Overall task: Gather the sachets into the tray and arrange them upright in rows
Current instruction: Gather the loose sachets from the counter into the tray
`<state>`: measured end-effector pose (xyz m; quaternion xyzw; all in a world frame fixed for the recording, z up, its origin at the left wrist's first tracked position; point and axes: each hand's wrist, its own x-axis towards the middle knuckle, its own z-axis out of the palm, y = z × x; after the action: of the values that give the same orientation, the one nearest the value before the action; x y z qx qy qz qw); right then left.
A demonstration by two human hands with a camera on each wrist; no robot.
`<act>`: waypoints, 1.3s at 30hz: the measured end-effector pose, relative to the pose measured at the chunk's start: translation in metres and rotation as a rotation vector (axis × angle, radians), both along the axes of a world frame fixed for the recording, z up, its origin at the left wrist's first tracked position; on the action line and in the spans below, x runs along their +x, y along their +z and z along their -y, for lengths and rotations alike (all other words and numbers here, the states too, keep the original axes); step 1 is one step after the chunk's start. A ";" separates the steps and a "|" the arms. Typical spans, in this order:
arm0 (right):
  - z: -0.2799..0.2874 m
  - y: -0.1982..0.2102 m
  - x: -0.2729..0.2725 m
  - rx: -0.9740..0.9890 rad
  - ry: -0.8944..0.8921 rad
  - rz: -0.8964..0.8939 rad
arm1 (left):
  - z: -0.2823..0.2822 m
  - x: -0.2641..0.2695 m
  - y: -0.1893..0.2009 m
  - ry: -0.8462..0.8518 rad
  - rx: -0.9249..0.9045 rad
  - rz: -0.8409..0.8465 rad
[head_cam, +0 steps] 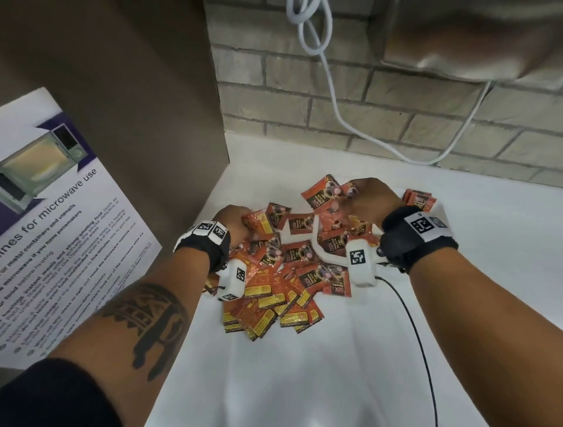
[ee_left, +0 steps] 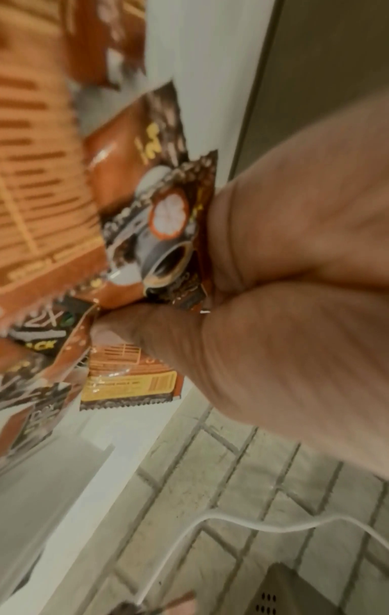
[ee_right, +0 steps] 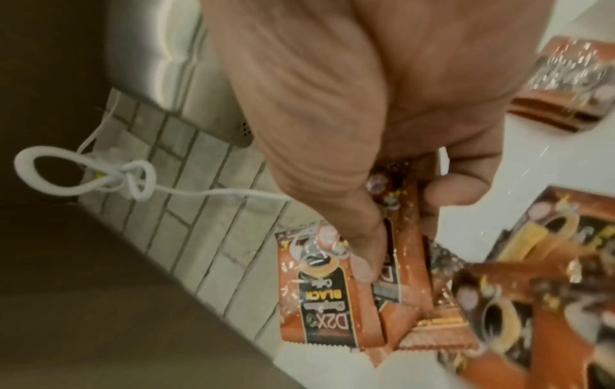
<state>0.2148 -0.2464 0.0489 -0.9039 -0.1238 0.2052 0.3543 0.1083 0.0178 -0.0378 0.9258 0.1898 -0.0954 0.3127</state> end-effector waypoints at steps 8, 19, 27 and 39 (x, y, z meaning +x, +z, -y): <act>0.040 -0.020 0.004 -0.161 -0.068 -0.140 | -0.001 0.016 0.024 0.028 -0.004 0.086; 0.047 -0.029 -0.008 -0.290 0.047 0.058 | 0.036 0.039 0.057 0.024 0.013 0.215; 0.057 -0.032 -0.013 -0.258 0.048 0.129 | 0.108 0.068 0.060 0.081 -0.302 0.275; 0.063 -0.043 -0.020 -0.084 -0.105 0.051 | 0.162 0.094 0.031 -0.089 -0.039 0.150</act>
<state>0.1943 -0.3095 0.0058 -0.9282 -0.0762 0.1682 0.3232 0.2019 -0.1443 -0.0072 0.9316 0.1223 -0.0432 0.3395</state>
